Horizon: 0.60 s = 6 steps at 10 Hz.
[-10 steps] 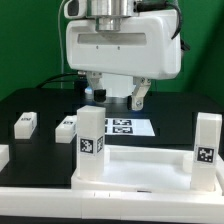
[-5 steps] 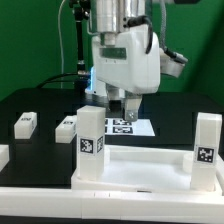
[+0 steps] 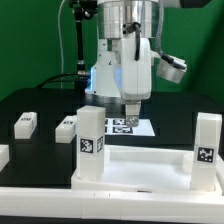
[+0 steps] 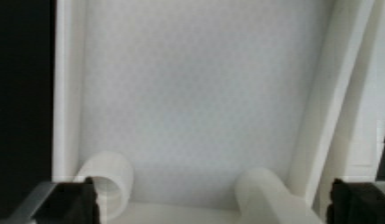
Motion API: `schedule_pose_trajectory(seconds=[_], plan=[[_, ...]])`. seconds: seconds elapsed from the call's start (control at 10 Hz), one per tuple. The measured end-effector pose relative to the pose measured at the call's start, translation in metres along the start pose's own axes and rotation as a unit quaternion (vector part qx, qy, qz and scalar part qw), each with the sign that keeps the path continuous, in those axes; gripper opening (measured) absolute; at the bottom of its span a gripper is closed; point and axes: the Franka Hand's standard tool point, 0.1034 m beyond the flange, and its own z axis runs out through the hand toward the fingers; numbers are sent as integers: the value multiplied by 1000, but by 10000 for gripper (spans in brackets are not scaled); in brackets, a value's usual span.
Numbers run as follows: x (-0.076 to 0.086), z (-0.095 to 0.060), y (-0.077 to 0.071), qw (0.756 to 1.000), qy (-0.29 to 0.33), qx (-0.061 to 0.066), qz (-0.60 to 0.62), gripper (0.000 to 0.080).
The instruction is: Assemble desk
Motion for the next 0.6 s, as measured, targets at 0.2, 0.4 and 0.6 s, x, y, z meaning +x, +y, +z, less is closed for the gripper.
schedule_pose_trajectory(seconds=[0.2, 0.4, 0.6], plan=[[-2, 17, 28, 1000, 2, -20, 11, 649], [-4, 38, 46, 999, 12, -37, 7, 649], [-3, 62, 57, 998, 22, -57, 1, 649]])
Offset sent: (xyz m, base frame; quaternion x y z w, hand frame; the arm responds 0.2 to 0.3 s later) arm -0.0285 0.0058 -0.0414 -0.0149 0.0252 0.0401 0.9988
